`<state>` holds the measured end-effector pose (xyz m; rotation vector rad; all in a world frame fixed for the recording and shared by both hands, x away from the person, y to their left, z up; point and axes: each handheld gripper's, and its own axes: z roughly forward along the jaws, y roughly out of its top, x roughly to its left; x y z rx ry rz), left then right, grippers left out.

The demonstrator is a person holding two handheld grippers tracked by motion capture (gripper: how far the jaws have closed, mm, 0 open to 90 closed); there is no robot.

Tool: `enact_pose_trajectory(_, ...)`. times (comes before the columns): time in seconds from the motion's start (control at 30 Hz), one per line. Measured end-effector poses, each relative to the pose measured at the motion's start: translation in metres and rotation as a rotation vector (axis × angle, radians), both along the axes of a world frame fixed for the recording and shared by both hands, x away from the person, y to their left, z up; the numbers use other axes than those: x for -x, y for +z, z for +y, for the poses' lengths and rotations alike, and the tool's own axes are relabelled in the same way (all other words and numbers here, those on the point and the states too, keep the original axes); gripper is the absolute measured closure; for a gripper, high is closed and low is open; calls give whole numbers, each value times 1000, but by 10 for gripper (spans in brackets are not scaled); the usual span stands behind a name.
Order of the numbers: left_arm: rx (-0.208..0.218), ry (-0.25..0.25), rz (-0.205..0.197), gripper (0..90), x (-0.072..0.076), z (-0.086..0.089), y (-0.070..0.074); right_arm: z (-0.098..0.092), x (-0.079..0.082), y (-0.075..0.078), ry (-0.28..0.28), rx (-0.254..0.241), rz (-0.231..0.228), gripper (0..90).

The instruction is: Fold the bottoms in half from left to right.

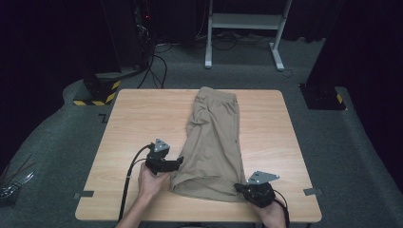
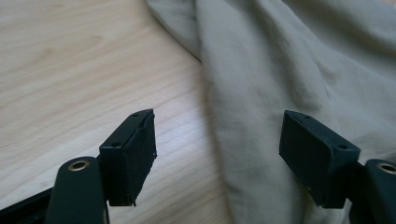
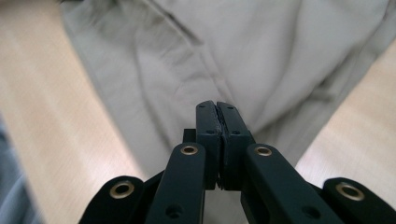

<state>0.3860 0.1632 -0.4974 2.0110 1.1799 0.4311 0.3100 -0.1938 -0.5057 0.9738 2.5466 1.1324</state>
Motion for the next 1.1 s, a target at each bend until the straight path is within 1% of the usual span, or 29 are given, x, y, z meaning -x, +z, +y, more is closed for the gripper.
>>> enact_pose_trajectory(0.03,-6,-8,4,272,0,-3,-2,-2,3,-1,-3,0,1,826)
enact_pose_trajectory(0.07,-13,-12,3,272,1,-6,-4,-4,5,0,-8,-6,-6,757)
enact_pose_trajectory(0.1,-13,-18,8,272,3,-8,-6,-6,6,1,-21,-19,-13,706)
enact_pose_trajectory(0.17,-16,-21,10,273,6,-10,-9,-10,3,6,-56,-71,-22,650)
enact_pose_trajectory(0.2,-15,-23,8,272,8,-11,-11,-12,0,9,-86,-93,-29,623)
enact_pose_trajectory(0.23,-14,-26,8,273,10,-11,-11,-12,-4,12,-122,-101,-35,606)
enact_pose_trajectory(0.27,-10,-28,7,273,14,-11,-12,-11,-10,15,-161,-102,-39,589)
enact_pose_trajectory(0.33,-18,-38,-2,274,20,-13,-14,-6,-24,15,-222,-90,-35,571)
enact_pose_trajectory(0.4,-36,-50,-10,273,27,-13,-15,0,-38,11,-246,-74,-7,592)
enact_pose_trajectory(0.43,-30,-53,-7,273,29,-13,-16,4,-46,7,-256,-53,12,655)
enact_pose_trajectory(0.5,-37,-59,-8,269,33,-13,-17,9,-54,3,-241,-21,27,766)
enact_pose_trajectory(0.53,-41,-61,-8,267,35,-13,-18,11,-56,2,-232,-11,32,834)
enact_pose_trajectory(0.57,-47,-66,-10,265,37,-13,-19,12,-58,4,-225,-4,26,883)
enact_pose_trajectory(0.63,-49,-72,1,256,40,-14,-20,10,-59,12,-225,3,-5,891)
enact_pose_trajectory(0.7,-77,-83,-1,250,42,-15,-22,5,-61,25,-240,-4,-41,893)
enact_pose_trajectory(0.77,-106,-90,-9,244,45,-18,-24,-2,-63,36,-261,-17,-54,893)
enact_pose_trajectory(0.8,-99,-97,-6,241,47,-18,-25,-4,-65,39,-265,-17,-58,892)
enact_pose_trajectory(0.83,-94,-97,-6,241,49,-19,-25,-6,-66,39,-272,-4,-53,892)
enact_pose_trajectory(0.9,-114,-100,-17,240,52,-20,-24,-8,-70,30,-277,61,-38,892)
enact_pose_trajectory(0.93,-111,-107,-14,239,54,-22,-24,-8,-72,21,-281,86,-13,890)
enact_pose_trajectory(0.97,-118,-115,-12,238,55,-22,-24,-9,-73,13,-282,111,7,884)
enact_pose_trajectory(1.0,-120,-117,-10,237,56,-22,-23,-9,-73,5,-289,129,20,850)
enact_pose_trajectory(1.03,-121,-118,-10,236,57,-22,-22,-9,-72,0,-302,136,26,786)
enact_pose_trajectory(1.07,-112,-119,-8,236,58,-21,-21,-9,-71,-2,-315,129,29,756)
enact_pose_trajectory(1.1,-99,-118,-9,238,57,-20,-19,-10,-70,-2,-315,111,30,730)
